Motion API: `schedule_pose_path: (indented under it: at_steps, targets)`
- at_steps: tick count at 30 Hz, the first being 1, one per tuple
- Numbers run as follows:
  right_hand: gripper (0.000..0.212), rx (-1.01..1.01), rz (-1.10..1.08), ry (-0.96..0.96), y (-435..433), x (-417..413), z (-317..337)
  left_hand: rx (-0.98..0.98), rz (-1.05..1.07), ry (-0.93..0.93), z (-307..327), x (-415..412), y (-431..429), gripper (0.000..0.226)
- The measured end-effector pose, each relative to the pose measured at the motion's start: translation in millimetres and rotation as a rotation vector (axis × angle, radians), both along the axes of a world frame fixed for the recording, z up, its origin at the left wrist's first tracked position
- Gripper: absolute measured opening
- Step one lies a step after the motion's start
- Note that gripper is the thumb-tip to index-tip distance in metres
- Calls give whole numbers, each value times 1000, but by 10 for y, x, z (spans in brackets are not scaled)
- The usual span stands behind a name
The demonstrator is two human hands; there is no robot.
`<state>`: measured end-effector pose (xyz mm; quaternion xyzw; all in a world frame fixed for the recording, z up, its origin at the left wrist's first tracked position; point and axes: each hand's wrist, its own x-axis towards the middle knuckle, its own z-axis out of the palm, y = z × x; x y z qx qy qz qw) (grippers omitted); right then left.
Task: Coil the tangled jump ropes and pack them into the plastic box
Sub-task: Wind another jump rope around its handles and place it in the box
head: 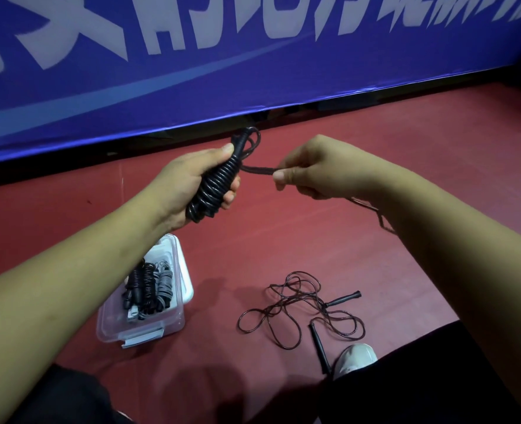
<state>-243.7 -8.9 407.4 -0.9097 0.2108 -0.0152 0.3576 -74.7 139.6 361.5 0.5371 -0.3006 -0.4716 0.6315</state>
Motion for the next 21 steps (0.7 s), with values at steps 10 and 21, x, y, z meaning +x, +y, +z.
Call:
schedule_pose_path:
  at_steps: [10, 21]
  targets:
    - [24, -29, -37, 57, 50, -24, 169, 140, 2, -376, -51, -66, -61, 19]
    - [32, -98, -27, -3, 146, -9, 202, 412, -73, -1365, -157, 81, -26, 35]
